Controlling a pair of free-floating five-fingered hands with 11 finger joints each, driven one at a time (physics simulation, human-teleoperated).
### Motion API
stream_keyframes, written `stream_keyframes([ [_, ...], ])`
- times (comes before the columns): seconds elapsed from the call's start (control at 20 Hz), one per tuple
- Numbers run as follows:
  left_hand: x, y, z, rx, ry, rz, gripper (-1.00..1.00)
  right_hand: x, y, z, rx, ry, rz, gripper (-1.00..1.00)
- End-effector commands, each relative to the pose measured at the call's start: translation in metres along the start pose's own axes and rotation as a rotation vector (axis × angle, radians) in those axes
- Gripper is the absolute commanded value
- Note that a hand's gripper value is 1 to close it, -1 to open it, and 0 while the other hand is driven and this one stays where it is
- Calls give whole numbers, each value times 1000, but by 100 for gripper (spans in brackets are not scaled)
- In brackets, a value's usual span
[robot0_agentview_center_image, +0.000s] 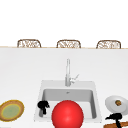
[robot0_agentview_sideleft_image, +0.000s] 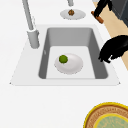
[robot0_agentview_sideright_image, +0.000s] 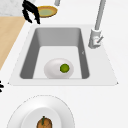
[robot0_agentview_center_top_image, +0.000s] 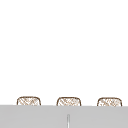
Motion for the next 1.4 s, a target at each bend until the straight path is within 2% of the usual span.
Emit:
stream_keyframes([
  [0.0,0,0,0,0,0,0,0,-15,4,-26,-44,29,15,-100],
  [0.1,0,0,0,0,0,0,0,-21,12,-40,-64,26,36,-100],
  [0.3,0,0,0,0,0,0,0,-36,34,-46,-163,11,68,-100],
  [0.4,0,0,0,0,0,0,0,-41,34,-49,-190,10,84,-100],
  [0.6,0,0,0,0,0,0,0,-51,28,-47,-148,4,46,-100],
  [0.85,0,0,0,0,0,0,0,-66,15,-59,-110,-36,59,-100],
  [0.95,0,0,0,0,0,0,0,-71,22,-62,-113,-58,55,-100],
  [1.25,0,0,0,0,0,0,0,-74,60,-66,-246,-94,89,-100],
  [1.35,0,0,0,0,0,0,0,-76,65,-70,-283,-87,80,-100],
])
